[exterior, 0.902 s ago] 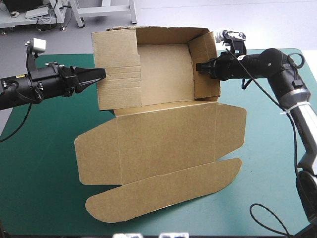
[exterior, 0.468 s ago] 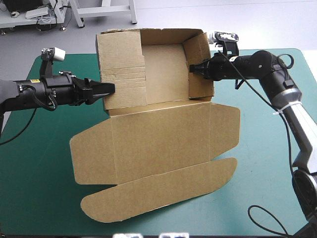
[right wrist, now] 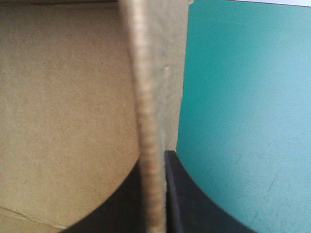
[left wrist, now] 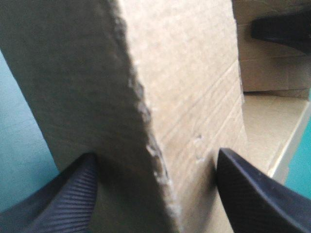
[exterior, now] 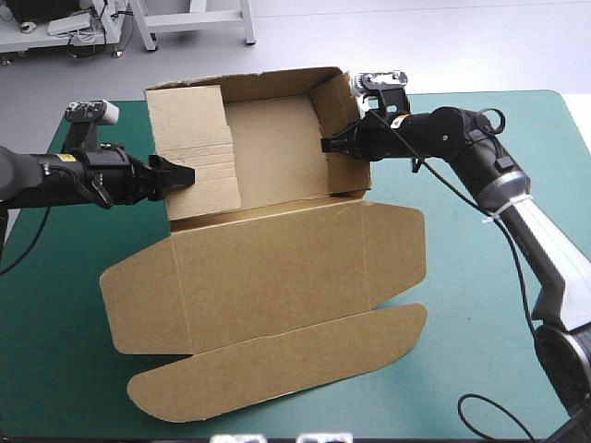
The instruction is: Fold the box
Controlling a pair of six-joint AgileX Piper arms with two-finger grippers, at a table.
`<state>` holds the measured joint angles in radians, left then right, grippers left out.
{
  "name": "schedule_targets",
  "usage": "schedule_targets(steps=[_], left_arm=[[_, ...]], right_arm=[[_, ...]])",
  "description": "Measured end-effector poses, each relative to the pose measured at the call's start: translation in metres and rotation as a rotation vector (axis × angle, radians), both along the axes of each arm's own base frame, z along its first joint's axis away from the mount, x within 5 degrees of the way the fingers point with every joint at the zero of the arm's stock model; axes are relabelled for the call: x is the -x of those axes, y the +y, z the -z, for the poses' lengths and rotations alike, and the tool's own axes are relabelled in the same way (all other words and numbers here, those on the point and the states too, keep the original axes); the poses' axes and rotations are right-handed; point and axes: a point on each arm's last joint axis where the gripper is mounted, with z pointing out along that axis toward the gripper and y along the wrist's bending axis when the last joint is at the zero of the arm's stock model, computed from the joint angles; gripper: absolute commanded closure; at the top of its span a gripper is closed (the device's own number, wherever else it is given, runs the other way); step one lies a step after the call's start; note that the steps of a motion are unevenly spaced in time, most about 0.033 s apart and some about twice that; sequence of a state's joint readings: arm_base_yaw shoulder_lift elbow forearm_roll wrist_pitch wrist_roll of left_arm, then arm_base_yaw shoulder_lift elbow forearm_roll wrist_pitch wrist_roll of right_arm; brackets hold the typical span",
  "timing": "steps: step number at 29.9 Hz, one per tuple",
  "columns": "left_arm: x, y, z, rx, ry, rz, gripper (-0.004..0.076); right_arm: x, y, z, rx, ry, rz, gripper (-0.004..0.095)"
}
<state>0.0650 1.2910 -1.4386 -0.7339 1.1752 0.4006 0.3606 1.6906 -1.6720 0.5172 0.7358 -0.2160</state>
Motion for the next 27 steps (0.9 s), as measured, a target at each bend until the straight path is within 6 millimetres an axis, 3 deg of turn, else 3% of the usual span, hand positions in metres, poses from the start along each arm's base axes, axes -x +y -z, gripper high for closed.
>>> schedule_targets(steps=[3,7,12,20,27], left_arm=[[-0.006,0.004,0.007,-0.034,0.030,-0.026,0.0283],[-0.022,0.008,0.024,-0.067,0.105,-0.054,0.0416],[-0.035,0.011,0.040,-0.100,0.170,-0.055,0.0718],[-0.038,0.011,0.044,-0.120,0.187,-0.071,0.0733],[-0.037,-0.009,0.046,-0.165,0.174,-0.016,0.0733]], right_arm=[[0.003,0.007,0.001,0.014,-0.007,-0.014,0.0922],[0.006,0.013,0.002,0.041,-0.011,-0.026,0.0922],[0.007,0.012,0.004,0.069,0.000,-0.030,0.0922],[0.014,0.009,0.008,0.121,0.090,-0.002,0.0922],[0.019,0.001,0.016,0.219,0.181,0.037,0.0922]])
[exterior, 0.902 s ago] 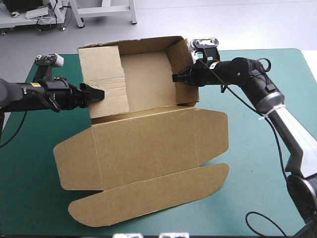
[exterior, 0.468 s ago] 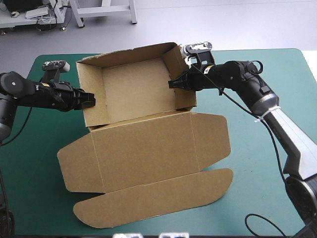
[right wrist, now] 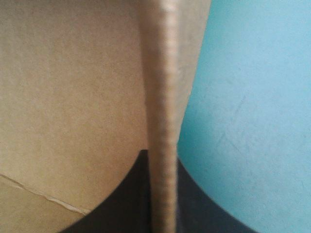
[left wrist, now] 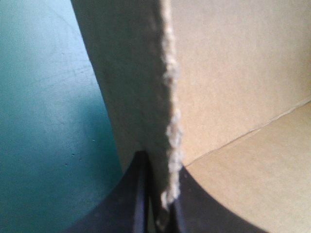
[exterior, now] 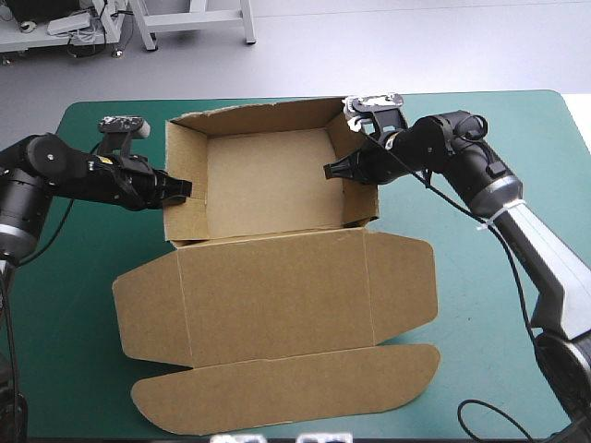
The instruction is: Fold the box
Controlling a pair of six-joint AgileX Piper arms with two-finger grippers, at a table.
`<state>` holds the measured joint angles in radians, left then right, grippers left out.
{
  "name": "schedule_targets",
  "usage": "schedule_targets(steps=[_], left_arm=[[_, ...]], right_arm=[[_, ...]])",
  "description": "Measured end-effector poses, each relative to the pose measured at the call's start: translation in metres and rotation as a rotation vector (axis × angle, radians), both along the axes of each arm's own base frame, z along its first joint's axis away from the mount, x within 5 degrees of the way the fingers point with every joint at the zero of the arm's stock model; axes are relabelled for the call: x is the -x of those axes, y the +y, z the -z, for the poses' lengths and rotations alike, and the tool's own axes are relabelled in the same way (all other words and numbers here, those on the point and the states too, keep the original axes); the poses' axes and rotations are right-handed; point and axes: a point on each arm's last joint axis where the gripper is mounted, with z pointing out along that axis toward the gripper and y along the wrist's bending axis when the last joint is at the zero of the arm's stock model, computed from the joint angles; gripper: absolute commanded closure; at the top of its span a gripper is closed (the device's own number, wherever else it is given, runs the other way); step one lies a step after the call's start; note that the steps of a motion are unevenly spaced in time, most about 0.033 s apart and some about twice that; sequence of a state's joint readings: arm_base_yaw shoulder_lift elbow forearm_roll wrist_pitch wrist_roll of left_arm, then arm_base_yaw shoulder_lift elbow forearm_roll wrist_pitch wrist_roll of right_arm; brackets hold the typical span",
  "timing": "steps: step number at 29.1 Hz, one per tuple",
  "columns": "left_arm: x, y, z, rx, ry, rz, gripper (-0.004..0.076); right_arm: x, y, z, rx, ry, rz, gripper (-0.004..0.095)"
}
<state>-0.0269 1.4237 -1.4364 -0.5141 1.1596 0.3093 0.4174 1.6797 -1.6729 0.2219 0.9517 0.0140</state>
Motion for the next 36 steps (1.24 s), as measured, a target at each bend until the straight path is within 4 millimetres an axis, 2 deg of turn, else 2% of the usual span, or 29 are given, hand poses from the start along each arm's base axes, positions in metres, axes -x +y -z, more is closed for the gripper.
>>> schedule_targets(steps=[4,9,17,28,33,36], left_arm=[[0.002,-0.014,0.003,-0.037,0.019,0.013,0.0733],[-0.003,-0.036,0.019,-0.111,0.080,0.030,0.0733],[-0.019,-0.069,0.060,-0.209,0.205,0.093,0.0733],[-0.041,-0.080,0.102,-0.249,0.312,0.072,0.0733],[-0.045,-0.091,0.109,-0.277,0.292,0.081,0.0733],[-0.047,-0.096,0.115,-0.301,0.279,0.088,0.0732]], right_arm=[[0.004,-0.006,0.004,0.055,0.064,0.038,0.0922],[0.007,-0.010,0.013,0.121,0.153,0.066,0.0922],[0.008,-0.011,0.075,0.207,0.344,0.085,0.0925],[0.001,-0.009,0.105,0.205,0.363,0.109,0.0925],[-0.005,-0.007,0.122,0.222,0.394,0.118,0.0924],[-0.006,-0.007,0.124,0.224,0.400,0.119,0.0917]])
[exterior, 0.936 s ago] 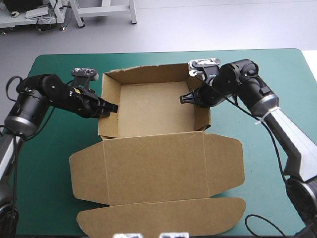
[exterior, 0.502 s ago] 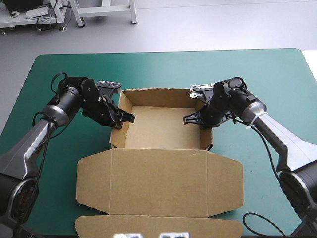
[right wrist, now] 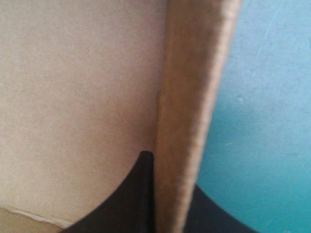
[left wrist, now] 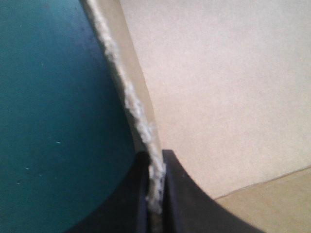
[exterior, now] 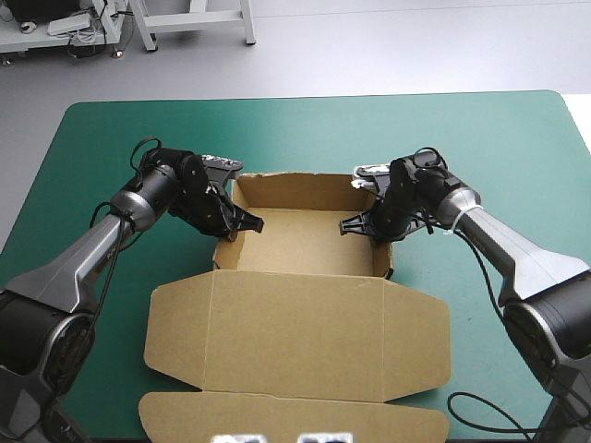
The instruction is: Fold the box
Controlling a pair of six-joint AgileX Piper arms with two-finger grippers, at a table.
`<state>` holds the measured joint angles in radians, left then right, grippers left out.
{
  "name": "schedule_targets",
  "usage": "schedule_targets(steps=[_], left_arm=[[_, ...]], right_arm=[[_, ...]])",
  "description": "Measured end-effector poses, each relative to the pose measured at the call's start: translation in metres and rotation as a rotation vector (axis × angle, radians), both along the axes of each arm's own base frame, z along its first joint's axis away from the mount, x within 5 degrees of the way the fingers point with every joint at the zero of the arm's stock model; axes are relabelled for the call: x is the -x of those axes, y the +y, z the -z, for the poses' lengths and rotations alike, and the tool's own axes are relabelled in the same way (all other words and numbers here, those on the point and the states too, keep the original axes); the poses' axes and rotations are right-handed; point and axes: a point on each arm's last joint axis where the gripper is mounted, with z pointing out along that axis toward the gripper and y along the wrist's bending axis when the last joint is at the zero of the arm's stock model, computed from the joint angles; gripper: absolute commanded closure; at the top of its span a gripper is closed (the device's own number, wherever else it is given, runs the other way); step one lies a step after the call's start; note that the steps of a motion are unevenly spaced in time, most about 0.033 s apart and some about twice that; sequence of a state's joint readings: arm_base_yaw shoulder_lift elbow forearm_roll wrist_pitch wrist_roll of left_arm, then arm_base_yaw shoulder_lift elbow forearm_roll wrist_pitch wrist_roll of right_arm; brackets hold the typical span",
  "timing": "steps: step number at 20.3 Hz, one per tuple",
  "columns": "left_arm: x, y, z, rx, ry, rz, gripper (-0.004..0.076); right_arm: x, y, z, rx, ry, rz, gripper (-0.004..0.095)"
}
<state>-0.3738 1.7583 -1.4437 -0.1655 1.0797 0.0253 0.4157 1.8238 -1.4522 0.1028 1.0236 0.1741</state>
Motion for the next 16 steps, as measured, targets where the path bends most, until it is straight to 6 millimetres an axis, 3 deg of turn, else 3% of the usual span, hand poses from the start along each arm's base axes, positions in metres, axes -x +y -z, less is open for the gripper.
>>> schedule_targets(steps=[3,5,7,9,11,16], left_arm=[[-0.001,-0.002,0.003,-0.012,0.015,0.006,0.0707],[-0.002,-0.003,0.004,-0.019,0.024,0.019,0.0629],[-0.003,-0.004,0.009,-0.029,0.032,0.041,0.0478],[-0.005,-0.005,0.017,-0.042,0.054,0.059,0.0325],[-0.003,-0.010,0.024,-0.028,0.086,0.066,0.0221],[-0.003,-0.011,0.022,-0.019,0.086,0.069,0.0194]], right_arm=[[0.000,-0.001,0.000,0.007,-0.003,-0.002,0.0825],[0.000,-0.001,0.000,0.022,-0.009,-0.010,0.0696],[-0.001,-0.002,0.001,0.054,-0.014,-0.034,0.0582],[-0.001,-0.003,0.002,0.079,-0.018,-0.045,0.0543],[-0.001,-0.004,0.002,0.102,-0.023,-0.056,0.0524],[-0.001,-0.004,0.002,0.112,-0.018,-0.060,0.0476]])
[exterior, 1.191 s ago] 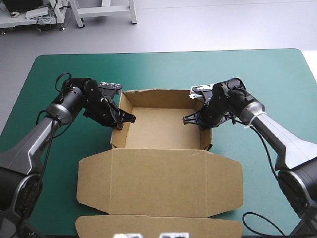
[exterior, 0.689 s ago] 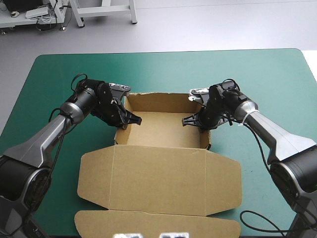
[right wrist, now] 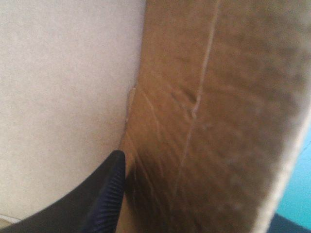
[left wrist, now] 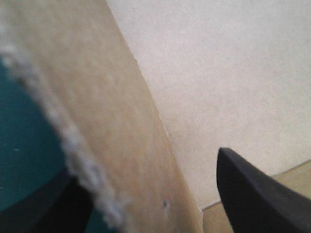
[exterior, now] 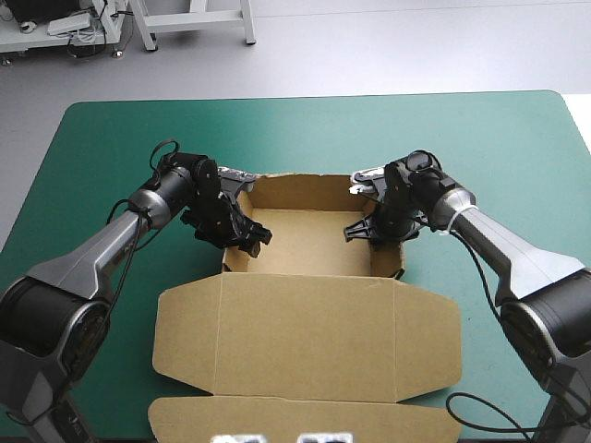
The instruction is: Fold the box
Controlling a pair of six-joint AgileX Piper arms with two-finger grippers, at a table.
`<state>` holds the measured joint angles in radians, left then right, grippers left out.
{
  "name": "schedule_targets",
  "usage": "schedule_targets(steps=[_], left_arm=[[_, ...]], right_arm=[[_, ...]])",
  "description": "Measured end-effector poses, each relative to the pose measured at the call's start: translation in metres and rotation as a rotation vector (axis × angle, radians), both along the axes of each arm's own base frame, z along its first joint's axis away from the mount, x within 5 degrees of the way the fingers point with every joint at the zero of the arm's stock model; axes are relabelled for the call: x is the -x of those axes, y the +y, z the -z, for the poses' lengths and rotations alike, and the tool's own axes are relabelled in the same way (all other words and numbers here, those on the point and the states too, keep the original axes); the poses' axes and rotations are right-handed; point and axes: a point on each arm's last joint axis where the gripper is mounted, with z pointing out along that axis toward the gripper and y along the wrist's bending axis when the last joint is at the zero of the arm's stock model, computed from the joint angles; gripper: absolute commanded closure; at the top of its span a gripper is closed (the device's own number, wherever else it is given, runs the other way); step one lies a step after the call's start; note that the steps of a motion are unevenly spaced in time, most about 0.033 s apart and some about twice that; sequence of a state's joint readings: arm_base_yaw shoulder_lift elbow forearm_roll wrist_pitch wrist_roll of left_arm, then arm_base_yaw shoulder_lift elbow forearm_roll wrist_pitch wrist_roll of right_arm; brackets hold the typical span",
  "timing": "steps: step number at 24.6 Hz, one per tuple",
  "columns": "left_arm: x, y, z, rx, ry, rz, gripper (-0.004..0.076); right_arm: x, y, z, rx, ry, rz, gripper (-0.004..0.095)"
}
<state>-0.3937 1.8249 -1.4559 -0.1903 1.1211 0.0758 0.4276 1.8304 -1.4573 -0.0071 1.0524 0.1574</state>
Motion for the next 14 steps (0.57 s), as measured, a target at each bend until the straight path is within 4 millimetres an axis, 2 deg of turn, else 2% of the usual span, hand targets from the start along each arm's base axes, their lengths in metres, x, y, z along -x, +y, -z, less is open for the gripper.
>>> schedule_targets(steps=[5,8,14], left_arm=[[-0.005,-0.004,-0.010,0.028,-0.033,-0.004,0.0194],[-0.007,-0.007,-0.016,0.050,-0.049,-0.008,0.0194],[-0.011,-0.010,-0.025,0.069,-0.076,-0.009,0.0194]], right_arm=[[-0.001,0.000,-0.002,0.017,0.014,-0.002,0.0437],[-0.005,0.001,-0.012,0.018,-0.004,-0.007,0.0429],[-0.019,-0.005,-0.064,0.100,-0.135,0.000,0.0429]])
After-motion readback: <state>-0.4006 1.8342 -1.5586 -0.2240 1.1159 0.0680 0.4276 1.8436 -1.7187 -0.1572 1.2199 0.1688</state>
